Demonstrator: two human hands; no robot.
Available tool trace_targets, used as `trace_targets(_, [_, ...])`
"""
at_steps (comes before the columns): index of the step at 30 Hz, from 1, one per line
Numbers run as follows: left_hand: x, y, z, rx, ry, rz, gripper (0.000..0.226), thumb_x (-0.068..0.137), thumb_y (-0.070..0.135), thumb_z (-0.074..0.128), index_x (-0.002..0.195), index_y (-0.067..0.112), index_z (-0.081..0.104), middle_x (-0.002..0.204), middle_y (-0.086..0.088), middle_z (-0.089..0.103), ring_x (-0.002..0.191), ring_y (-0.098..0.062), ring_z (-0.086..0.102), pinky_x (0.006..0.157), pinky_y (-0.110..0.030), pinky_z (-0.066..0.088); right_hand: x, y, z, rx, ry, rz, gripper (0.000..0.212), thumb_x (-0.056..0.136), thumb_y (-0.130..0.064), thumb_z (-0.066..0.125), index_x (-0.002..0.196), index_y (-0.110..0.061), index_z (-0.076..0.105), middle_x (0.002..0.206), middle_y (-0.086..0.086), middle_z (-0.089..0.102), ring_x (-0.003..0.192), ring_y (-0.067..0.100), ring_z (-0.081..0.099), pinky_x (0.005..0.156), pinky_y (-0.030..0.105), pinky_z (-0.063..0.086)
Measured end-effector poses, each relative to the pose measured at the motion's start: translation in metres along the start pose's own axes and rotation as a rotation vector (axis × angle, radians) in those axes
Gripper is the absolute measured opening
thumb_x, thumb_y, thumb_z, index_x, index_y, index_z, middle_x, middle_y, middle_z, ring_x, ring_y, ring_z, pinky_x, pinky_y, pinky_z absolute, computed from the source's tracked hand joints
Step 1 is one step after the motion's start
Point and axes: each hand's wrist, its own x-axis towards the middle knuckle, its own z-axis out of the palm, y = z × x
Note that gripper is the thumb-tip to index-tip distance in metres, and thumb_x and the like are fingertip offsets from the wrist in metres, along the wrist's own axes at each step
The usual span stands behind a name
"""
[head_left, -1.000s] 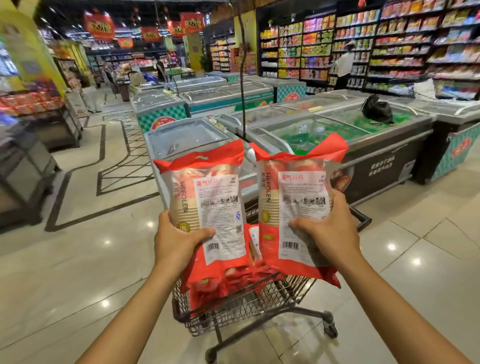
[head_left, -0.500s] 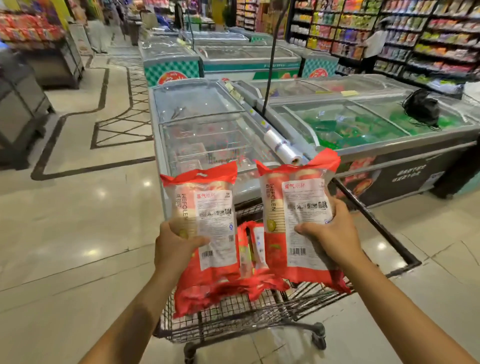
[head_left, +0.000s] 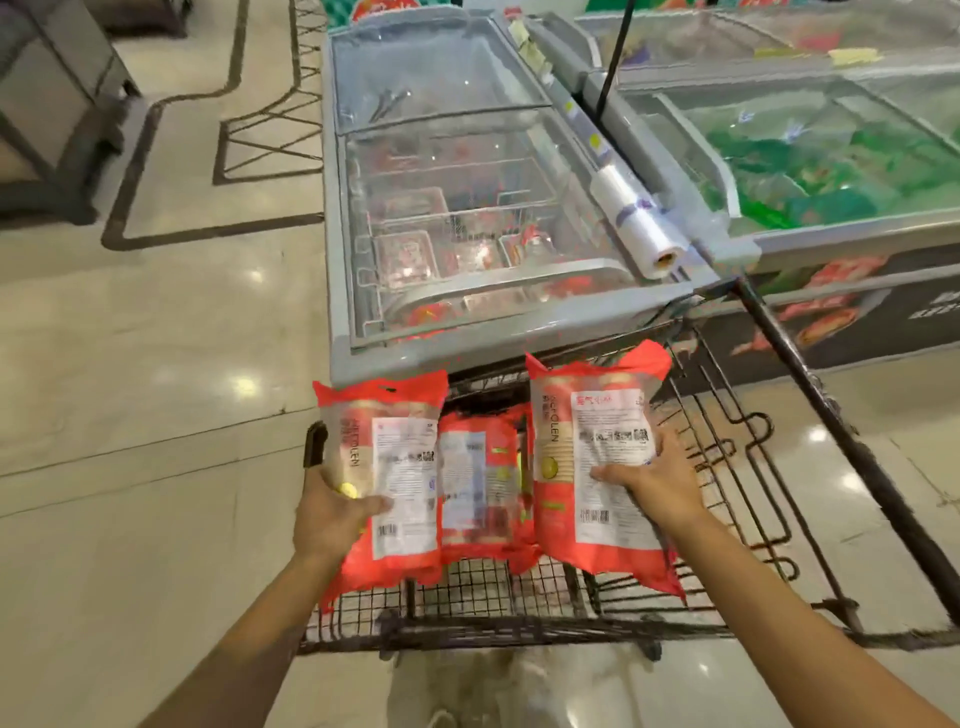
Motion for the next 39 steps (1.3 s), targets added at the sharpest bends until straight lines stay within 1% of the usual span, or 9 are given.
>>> trace_targets(2, [0.013,-0.004,0.014,0.013,0.033,-0.034,0.071,0.064,0.004,0.095,0.114,0.017,0.046,0.103,0.000,0.061,0.094,-0.026,0.061,0.084,-0.044,0.055,0.035,0.019,-0.001,-0.014,-0.028,0.068,0.064,0.058,0.005,0.091,0.112,-0.011,0.062,0.102,0.007,0.077,0.087,0.028,0.076,0.077,0.046,0.062])
trace_targets(6, [0.050,-0.017,0.045,0.070,0.076,-0.156,0.071,0.067,0.005,0.094,0.119,0.012,0.046,0.106,-0.007,0.061,0.085,-0.026,0.058,0.066,-0.034,0.046,0.103,0.061,0.002,-0.023,-0.091,0.194,0.079,0.054,0.000,0.094,0.123,0.001,0.056,0.107,0.012,0.076,0.089,0.027,0.077,0.073,0.043,0.064])
trace_targets(9, [0.076,-0.032,0.064,0.122,0.055,-0.208,0.066,0.070,0.008,0.093,0.116,0.013,0.047,0.102,-0.007,0.063,0.073,-0.016,0.057,0.059,-0.030,0.041,0.139,0.085,0.006,-0.032,-0.112,0.239,0.058,0.064,0.013,0.086,0.116,0.004,0.062,0.102,0.016,0.077,0.082,0.029,0.077,0.063,0.037,0.063])
trace_targets(13, [0.108,-0.053,0.084,0.183,0.013,-0.274,0.066,0.070,0.012,0.094,0.117,0.011,0.047,0.096,-0.003,0.062,0.074,-0.017,0.058,0.062,-0.032,0.045,0.178,0.115,0.011,-0.105,-0.145,0.287,0.062,0.060,0.001,0.092,0.116,0.000,0.064,0.102,0.011,0.078,0.086,0.030,0.077,0.070,0.040,0.064])
trace_targets(18, [0.124,-0.064,0.092,0.277,0.027,-0.184,0.063,0.072,0.015,0.092,0.118,0.014,0.050,0.098,-0.004,0.065,0.078,-0.021,0.062,0.060,-0.029,0.044,0.194,0.129,0.020,-0.171,-0.175,0.291,0.063,0.058,-0.005,0.093,0.115,-0.005,0.066,0.105,0.010,0.078,0.088,0.028,0.076,0.073,0.038,0.062])
trace_targets(22, [0.125,-0.062,0.094,0.415,0.027,-0.071,0.065,0.074,0.017,0.091,0.121,0.011,0.046,0.105,-0.004,0.056,0.091,-0.027,0.057,0.071,-0.037,0.044,0.193,0.125,0.027,-0.293,-0.049,0.277,0.061,0.076,-0.014,0.088,0.124,-0.013,0.051,0.107,0.002,0.068,0.095,0.025,0.067,0.085,0.036,0.053])
trace_targets(26, [0.119,-0.051,0.097,0.555,0.043,0.030,0.066,0.081,0.020,0.076,0.136,0.009,0.042,0.125,-0.012,0.052,0.108,-0.037,0.057,0.086,-0.052,0.053,0.204,0.150,0.025,-0.575,0.006,0.190,0.076,0.060,-0.056,0.069,0.124,-0.018,0.055,0.116,0.009,0.067,0.107,0.031,0.065,0.091,0.046,0.057])
trace_targets(32, [0.082,0.011,0.088,0.746,-0.135,0.302,0.085,0.092,0.042,0.064,0.160,0.008,0.025,0.162,-0.019,0.035,0.148,-0.038,0.034,0.120,-0.053,0.032,0.118,0.027,0.056,-0.882,-0.063,-0.124,0.063,0.094,-0.034,0.066,0.146,-0.005,0.045,0.144,0.019,0.054,0.132,0.037,0.050,0.108,0.043,0.040])
trace_targets(39, [-0.027,0.136,0.030,0.928,-0.011,0.783,0.081,0.103,0.050,0.047,0.165,0.015,0.010,0.173,-0.012,0.004,0.159,-0.034,0.007,0.129,-0.049,0.010,-0.001,-0.106,0.091,-1.144,0.027,-0.615,0.071,0.099,-0.051,0.052,0.156,-0.015,0.029,0.157,0.015,0.038,0.146,0.034,0.033,0.121,0.047,0.025])
